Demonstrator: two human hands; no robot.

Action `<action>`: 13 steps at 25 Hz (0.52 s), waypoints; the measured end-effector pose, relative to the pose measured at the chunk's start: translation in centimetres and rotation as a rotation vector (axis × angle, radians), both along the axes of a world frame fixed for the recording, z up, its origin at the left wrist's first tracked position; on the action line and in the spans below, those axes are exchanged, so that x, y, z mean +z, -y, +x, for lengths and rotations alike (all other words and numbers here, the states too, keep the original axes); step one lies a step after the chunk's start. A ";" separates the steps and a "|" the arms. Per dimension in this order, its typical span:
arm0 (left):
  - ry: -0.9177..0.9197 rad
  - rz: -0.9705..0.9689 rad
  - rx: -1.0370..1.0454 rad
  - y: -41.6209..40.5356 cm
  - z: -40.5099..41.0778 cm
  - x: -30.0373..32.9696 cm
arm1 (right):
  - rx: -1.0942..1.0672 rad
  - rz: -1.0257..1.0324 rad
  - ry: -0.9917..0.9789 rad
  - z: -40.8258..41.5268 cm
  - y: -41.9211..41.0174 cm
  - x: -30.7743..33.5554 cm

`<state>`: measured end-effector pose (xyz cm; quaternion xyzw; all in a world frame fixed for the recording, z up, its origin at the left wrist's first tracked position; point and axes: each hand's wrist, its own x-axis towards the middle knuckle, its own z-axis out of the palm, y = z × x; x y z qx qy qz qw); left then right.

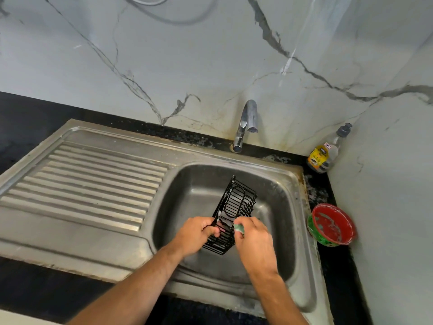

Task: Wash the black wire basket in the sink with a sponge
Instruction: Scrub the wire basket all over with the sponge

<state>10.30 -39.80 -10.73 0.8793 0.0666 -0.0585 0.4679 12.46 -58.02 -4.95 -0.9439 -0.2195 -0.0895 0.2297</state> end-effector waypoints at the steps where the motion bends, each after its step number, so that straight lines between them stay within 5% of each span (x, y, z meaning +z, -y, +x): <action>1: 0.006 0.004 -0.006 0.0 -0.1 -0.1 | -0.017 0.016 -0.018 -0.1 0.4 -0.1; 7: -0.021 0.034 -0.007 0.0 -0.2 0.7 | 0.198 -0.058 0.107 0.0 -3.5 1.7; 13: -0.004 -0.042 0.089 -0.1 -0.8 0.9 | 0.000 0.117 -0.167 -0.5 0.7 -0.2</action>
